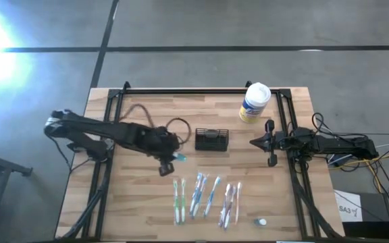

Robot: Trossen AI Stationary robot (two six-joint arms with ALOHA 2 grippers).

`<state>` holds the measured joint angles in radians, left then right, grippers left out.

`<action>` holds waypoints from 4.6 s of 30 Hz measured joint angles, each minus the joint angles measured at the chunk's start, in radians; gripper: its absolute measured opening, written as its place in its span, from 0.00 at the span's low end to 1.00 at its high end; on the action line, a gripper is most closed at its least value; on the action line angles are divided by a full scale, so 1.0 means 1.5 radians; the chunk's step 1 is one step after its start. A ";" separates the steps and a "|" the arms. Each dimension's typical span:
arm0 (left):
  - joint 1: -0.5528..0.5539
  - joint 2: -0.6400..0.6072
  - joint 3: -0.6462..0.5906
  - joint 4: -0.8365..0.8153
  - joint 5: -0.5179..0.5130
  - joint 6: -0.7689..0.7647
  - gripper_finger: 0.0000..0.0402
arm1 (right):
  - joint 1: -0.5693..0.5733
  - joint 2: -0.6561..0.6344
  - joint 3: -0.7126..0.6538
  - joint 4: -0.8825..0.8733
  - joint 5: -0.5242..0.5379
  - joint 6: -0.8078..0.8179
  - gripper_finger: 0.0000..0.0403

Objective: Pick & Place toothbrushing station
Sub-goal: Put the left blue mouthwash into the wire organizer

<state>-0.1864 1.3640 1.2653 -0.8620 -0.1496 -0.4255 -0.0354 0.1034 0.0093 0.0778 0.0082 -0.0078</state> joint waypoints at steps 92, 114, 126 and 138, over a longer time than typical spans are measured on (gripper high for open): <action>0.127 0.309 0.511 -0.220 0.011 0.267 0.25 | 0.000 0.002 0.000 0.003 0.000 -0.020 0.02; 0.170 0.504 0.670 -0.317 0.012 0.351 0.25 | 0.000 0.002 0.000 0.000 0.000 -0.025 0.02; 0.172 0.531 0.670 -0.296 0.012 0.422 0.25 | 0.000 0.002 0.000 0.000 0.000 -0.030 0.02; 0.173 0.563 0.669 -0.268 0.018 0.448 0.25 | 0.000 0.002 0.000 0.000 0.000 -0.030 0.02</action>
<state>0.0734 2.2087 2.2686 -1.2633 -0.1231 0.2466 -0.0356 0.1066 0.0093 0.0784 0.0086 -0.0525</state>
